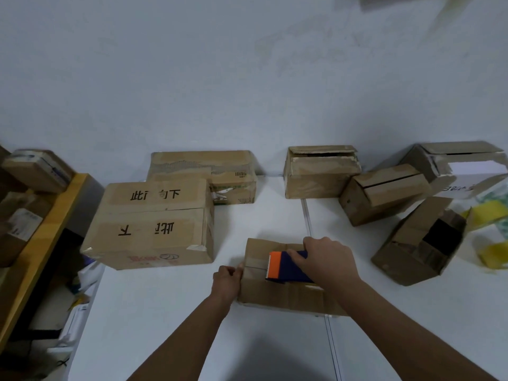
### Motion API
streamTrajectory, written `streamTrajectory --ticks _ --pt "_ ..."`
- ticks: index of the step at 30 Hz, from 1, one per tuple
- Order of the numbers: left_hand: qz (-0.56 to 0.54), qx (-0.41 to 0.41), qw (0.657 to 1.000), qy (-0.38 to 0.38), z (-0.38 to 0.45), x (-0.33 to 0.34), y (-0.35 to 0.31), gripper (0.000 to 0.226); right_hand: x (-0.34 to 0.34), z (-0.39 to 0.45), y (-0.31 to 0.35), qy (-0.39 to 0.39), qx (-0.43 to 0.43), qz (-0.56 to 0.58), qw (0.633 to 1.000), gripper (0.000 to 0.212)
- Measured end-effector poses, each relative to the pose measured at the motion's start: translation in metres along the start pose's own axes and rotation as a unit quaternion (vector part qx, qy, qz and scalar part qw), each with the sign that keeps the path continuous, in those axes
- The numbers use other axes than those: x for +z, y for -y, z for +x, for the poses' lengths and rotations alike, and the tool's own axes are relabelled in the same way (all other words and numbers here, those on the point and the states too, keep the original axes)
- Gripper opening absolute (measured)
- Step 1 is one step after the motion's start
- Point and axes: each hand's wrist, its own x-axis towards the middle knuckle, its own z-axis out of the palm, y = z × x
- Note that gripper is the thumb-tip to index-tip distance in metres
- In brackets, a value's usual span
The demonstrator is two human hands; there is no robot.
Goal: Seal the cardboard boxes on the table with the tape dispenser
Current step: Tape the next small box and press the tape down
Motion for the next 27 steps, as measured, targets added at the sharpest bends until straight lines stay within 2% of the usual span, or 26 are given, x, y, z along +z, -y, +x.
streamTrajectory --ticks 2,4,6,9,14,17,19,21,23,25,27 --pt "0.045 -0.002 0.999 0.013 0.002 -0.007 -0.001 0.044 -0.001 -0.001 0.001 0.0 0.001 0.003 1.0 0.051" --pt "0.081 0.044 0.996 0.014 0.001 -0.014 -0.005 0.031 -0.002 -0.002 0.001 -0.004 0.001 0.006 1.0 0.051" --pt "0.065 0.095 0.993 -0.009 -0.007 -0.019 -0.012 0.023 -0.002 -0.002 0.001 -0.005 0.003 0.006 1.0 0.05" --pt "0.019 0.126 0.992 0.016 -0.022 -0.02 -0.016 0.032 -0.002 -0.002 0.001 -0.007 0.006 0.006 1.0 0.049" --pt "0.178 0.163 0.961 0.137 -0.037 -0.023 -0.012 0.064 -0.002 -0.001 0.002 -0.008 0.007 0.007 1.0 0.047" --pt "0.238 0.195 0.942 0.133 -0.032 -0.035 -0.026 0.065 -0.003 -0.001 0.003 -0.007 0.006 0.004 1.0 0.048" --pt "0.285 0.285 0.906 0.131 -0.027 -0.037 -0.038 0.081 -0.003 0.001 0.003 -0.006 0.003 -0.002 1.0 0.049" --pt "0.414 0.367 0.82 0.145 -0.021 -0.031 -0.046 0.112 -0.004 0.003 0.003 -0.001 0.001 -0.006 1.0 0.05" --pt "0.52 0.408 0.738 0.132 -0.012 -0.022 -0.046 0.129 -0.006 0.005 0.001 0.012 0.001 -0.012 1.0 0.052" --pt "0.558 0.418 0.707 0.12 -0.003 -0.016 -0.042 0.134 -0.008 0.008 -0.002 0.04 0.002 0.0 0.999 0.052" --pt "0.566 0.427 0.697 0.108 0.004 -0.015 -0.036 0.134 -0.01 0.013 -0.006 0.083 0.003 0.032 0.996 0.05"
